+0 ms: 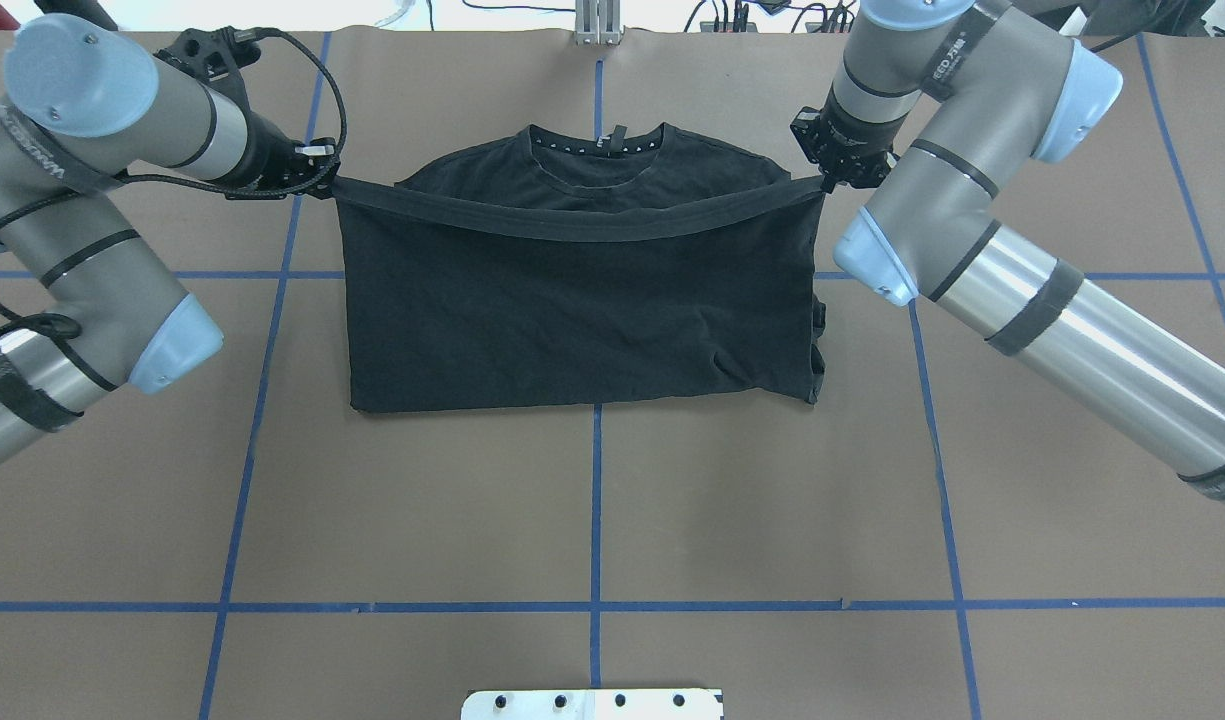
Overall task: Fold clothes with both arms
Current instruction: 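Lift both hem corners and fold them up toward the collar, then release the hem and move the right gripper to the folded edge corner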
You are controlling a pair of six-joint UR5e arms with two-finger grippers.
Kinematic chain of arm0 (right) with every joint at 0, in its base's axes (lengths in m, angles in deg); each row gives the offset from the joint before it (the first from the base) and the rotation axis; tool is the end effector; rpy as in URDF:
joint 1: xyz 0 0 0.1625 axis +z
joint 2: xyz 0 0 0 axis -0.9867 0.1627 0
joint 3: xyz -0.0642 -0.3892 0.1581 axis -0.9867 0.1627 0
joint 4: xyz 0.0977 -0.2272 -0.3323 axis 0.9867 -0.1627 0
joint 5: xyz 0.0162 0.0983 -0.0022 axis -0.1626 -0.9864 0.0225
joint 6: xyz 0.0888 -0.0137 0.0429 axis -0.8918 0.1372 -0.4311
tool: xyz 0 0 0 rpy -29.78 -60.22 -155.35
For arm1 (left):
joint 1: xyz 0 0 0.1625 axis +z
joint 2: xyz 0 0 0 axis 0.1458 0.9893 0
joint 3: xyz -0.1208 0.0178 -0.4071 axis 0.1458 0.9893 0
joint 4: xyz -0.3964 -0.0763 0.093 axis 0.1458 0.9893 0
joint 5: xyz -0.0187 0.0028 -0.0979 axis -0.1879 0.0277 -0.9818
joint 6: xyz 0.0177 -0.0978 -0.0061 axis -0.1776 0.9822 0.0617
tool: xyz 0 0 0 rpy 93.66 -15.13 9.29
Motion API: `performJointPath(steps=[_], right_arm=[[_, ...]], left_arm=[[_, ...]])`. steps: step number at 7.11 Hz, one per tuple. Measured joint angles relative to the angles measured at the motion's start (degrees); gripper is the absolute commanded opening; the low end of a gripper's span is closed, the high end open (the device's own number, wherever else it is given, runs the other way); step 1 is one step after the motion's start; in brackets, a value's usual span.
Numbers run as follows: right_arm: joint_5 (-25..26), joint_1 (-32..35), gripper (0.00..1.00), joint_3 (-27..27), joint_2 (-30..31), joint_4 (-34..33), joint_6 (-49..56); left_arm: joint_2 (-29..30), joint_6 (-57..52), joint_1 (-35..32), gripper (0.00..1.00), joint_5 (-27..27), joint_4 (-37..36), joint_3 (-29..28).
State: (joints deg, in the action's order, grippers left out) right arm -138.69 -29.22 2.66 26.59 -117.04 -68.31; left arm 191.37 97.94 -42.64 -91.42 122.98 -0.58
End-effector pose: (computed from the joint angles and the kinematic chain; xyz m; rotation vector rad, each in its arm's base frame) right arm -0.3999 -0.6522 0.3161 -0.0879 -0.6904 0.6738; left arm 0.3578 -0.5989 0.3474 0.2626 0.9698 -0.3643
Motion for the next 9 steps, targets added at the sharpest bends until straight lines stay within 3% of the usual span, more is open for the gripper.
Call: performJointPath(steps=[3, 4, 5, 6, 7, 8, 9], right_arm=[[4.29, -1.56, 0.00, 5.90, -1.83, 3.78, 0.84], [4.79, -1.75, 0.00, 7.24, -2.50, 4.95, 0.87], [4.99, -1.79, 0.26, 8.20, -2.92, 5.62, 0.88], [5.14, -1.78, 0.36, 9.22, -3.51, 6.40, 0.83], [5.30, -1.77, 0.43, 10.66, -4.71, 7.45, 0.75], [5.34, -1.45, 0.57, 11.62, -5.70, 8.00, 0.66], [5.23, -0.87, 0.63, 11.54, -6.13, 8.28, 0.36]], left_arm=[[2.62, 0.17, -0.04, 0.00, 2.54, 9.06, -10.01], [2.94, 0.18, -0.04, 0.13, 2.83, 11.13, -11.83], [3.19, 0.20, -0.04, 0.25, 2.97, 12.17, -12.73], [3.65, 0.28, -0.04, 0.32, 3.50, 12.51, -13.51], [4.26, 0.38, -0.07, 0.33, 4.40, 12.67, -14.48], [4.49, 0.43, -0.16, 0.36, 4.83, 12.85, -14.99], [4.55, 0.46, -0.32, 0.37, 4.95, 13.03, -15.13]])
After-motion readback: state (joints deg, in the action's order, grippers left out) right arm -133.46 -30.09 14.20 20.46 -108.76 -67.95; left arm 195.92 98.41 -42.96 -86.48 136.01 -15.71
